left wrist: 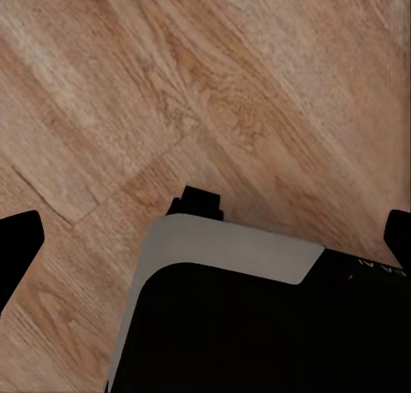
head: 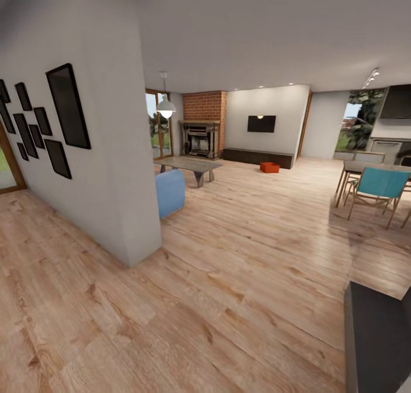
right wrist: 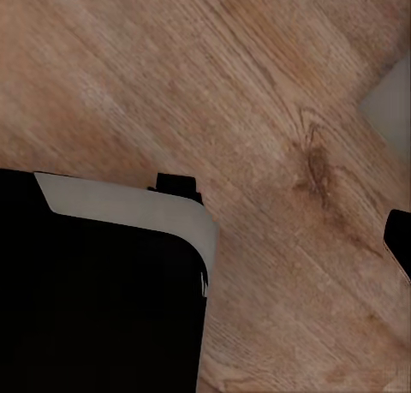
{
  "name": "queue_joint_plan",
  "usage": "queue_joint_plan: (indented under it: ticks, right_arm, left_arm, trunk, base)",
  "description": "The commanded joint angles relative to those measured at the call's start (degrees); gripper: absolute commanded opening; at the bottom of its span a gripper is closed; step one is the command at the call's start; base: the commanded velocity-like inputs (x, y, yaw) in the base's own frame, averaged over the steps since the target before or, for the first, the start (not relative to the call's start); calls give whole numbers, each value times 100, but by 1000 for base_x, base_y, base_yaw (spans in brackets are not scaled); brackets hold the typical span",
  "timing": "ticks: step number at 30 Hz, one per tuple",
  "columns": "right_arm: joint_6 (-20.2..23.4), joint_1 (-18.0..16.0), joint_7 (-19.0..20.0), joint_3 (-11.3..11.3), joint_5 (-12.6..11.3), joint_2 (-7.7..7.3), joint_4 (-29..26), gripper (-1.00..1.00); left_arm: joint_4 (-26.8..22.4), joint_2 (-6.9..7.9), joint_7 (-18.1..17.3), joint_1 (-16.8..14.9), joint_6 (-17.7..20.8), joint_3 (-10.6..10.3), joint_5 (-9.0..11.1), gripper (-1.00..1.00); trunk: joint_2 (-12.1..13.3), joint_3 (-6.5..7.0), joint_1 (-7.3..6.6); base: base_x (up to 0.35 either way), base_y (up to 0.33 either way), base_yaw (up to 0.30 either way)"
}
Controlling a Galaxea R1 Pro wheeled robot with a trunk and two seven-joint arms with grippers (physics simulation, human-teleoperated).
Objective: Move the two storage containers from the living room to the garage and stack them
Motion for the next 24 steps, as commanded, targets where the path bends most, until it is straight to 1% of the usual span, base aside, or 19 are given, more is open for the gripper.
queue_joint_plan:
  ticks: [1,9,14,24]
  right_arm:
    - [-27,-6,-2,48,-43,3,15,100]
    - [-19,-6,-3,-21,-109,11,15,100]
    - [-16,-6,42,20,-61,13,15,100]
    - [-12,-6,76,-13,-79,12,15,100]
  left_arm:
    - [1,0,14,-4,-17,-49,46,100]
    - [1,-7,17,-5,-40,-49,50,100]
    - [1,-8,21,-5,-43,-49,51,100]
    - [1,-8,23,-5,-48,-49,51,100]
  trunk:
    - [-3,-6,3]
    - [-3,-6,3]
    - [-3,-6,3]
    - [-3,-6,3]
  base:
    - [325,0,0]
    - [325,0,0]
    - [325,0,-23]
    - [325,0,-229]
